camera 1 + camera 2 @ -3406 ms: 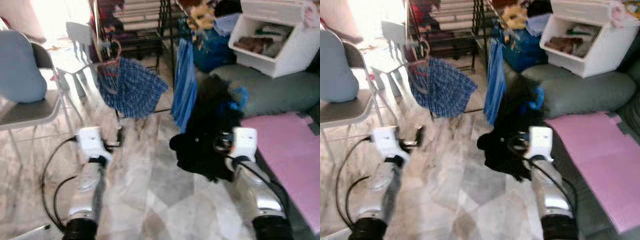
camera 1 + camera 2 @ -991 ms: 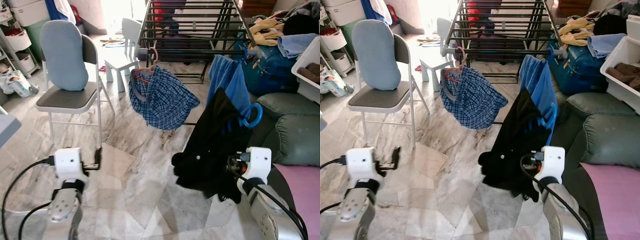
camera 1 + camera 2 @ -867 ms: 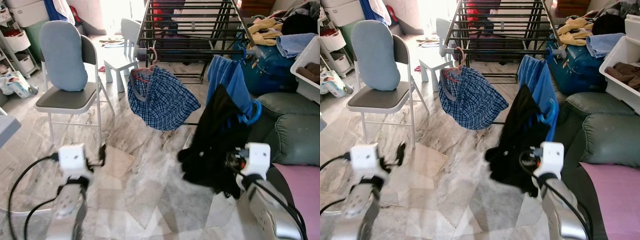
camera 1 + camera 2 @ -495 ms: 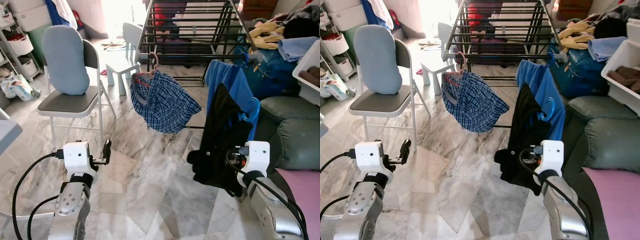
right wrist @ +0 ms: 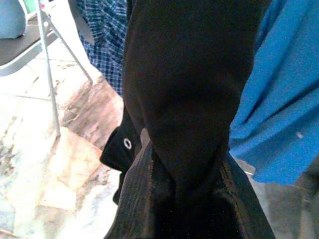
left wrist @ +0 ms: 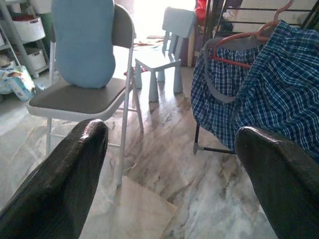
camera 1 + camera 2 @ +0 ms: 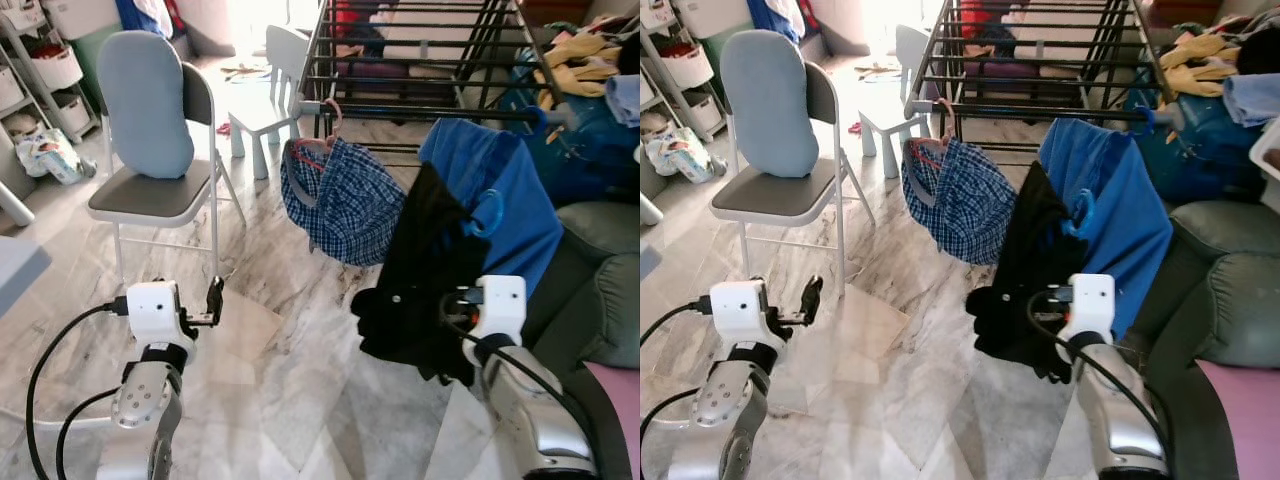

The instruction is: Hang hanger

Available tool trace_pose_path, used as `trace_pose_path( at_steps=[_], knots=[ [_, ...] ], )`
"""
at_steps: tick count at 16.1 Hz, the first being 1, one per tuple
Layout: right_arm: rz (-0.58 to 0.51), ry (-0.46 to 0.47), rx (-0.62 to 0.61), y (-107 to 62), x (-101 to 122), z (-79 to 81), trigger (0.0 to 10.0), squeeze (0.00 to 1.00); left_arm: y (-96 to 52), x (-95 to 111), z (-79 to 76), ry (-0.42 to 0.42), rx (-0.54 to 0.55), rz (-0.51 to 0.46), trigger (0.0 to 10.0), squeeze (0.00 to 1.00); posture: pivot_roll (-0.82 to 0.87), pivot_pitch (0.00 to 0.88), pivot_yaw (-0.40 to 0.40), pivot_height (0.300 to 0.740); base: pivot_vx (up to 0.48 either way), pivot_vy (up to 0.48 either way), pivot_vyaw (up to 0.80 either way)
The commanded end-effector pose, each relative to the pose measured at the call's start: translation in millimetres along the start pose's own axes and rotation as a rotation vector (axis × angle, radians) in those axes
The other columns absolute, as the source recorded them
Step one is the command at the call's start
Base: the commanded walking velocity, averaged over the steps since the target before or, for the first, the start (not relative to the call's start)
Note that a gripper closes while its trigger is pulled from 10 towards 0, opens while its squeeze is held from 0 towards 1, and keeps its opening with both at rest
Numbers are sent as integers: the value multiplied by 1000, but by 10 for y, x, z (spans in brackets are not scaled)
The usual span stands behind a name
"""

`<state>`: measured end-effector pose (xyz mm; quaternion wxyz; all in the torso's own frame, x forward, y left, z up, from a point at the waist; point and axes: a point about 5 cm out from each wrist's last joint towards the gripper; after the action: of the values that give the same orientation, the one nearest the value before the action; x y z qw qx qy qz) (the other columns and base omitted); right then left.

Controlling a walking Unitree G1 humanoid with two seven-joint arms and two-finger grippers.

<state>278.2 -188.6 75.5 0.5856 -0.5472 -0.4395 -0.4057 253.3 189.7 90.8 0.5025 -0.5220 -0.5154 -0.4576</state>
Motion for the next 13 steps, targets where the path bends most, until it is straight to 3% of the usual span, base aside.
trace_pose_path(
  at_steps=[1,10,13],
  knots=[
    [-63,-20,8,25,128,-1,10000,0,23,2,-19,-7,-13,5,10000,0,-97,0,21,740,480,0,0],
    [-61,-13,1,66,128,11,10000,0,42,-10,-40,-17,-23,8,10000,0,-100,0,24,740,480,0,0],
    [-61,-13,-2,68,118,8,10000,0,51,-15,-42,-21,-27,9,10000,0,-102,0,26,740,476,0,-533]
  ],
)
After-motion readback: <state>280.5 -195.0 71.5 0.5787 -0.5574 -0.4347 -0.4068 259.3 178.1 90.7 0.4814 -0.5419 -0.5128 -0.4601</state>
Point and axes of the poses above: a point about 5 cm out from each wrist's last joint towards the gripper, its own y axis pointing out of the wrist towards the gripper, its own x axis along the axis of the wrist's last joint, z = x × y, and after that the axes turned 3 degrees about -y, right-handed
